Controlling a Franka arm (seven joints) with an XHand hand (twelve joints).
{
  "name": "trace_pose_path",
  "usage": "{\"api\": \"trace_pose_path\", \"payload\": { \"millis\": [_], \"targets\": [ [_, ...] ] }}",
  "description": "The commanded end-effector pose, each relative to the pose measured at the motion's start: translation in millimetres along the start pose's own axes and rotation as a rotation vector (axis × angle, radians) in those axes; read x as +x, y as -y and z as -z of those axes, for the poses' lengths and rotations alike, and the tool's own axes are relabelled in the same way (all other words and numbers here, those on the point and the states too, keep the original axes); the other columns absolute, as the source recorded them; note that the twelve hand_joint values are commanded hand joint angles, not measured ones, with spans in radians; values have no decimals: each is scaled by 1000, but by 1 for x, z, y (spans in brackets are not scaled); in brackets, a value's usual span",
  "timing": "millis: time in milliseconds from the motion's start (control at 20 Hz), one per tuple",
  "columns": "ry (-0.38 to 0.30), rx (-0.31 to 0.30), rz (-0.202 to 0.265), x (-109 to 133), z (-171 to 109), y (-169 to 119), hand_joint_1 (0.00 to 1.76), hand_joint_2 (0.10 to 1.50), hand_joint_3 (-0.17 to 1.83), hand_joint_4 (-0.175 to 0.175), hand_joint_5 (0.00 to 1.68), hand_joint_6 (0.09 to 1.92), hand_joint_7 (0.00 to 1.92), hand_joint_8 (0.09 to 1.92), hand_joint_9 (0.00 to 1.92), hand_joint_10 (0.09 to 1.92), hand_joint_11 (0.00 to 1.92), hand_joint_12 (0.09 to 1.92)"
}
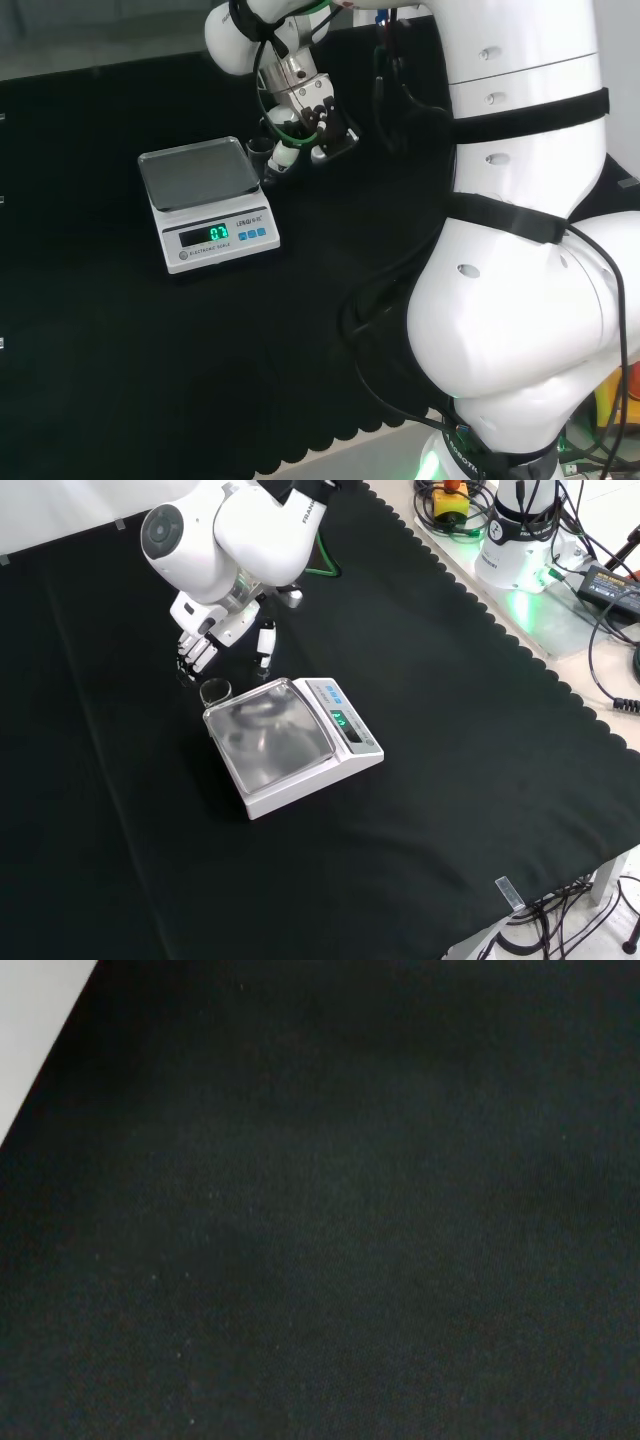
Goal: Pick up the beaker.
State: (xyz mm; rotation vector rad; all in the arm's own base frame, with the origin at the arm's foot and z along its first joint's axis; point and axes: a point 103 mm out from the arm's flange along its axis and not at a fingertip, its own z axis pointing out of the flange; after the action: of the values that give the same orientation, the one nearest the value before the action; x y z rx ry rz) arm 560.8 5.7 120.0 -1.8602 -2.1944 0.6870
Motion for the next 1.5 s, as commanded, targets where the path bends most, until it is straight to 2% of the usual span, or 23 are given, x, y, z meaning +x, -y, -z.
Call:
{"api": "trace_pose_path", "payload": {
  "millis": [50, 200, 550, 1000, 1300, 1500],
  "targets": [
    [-2, -23, 17, -1, 8, 5, 655, 983, -69, -120, 70, 87, 0, 607, 35, 888, 244, 1416],
    [18, -25, 21, 0, 13, 3, 654, 986, -71, -119, 76, 87, 0, 619, 42, 887, 245, 1415],
    [40, 18, 22, 4, 14, -23, 656, 1004, -77, -116, 144, 87, 39, 694, 99, 881, 251, 1415],
    [53, 3, 29, 9, 22, -50, 683, 1040, -89, -111, 229, 87, 97, 728, 187, 844, 285, 1398],
    [83, 39, 31, 10, 18, -57, 727, 1083, -162, -114, 404, 87, 335, 700, 418, 749, 338, 1366],
    [77, 64, 29, 11, 13, -57, 754, 1091, -175, -111, 507, 87, 471, 683, 525, 711, 372, 1350]
  ]
}}
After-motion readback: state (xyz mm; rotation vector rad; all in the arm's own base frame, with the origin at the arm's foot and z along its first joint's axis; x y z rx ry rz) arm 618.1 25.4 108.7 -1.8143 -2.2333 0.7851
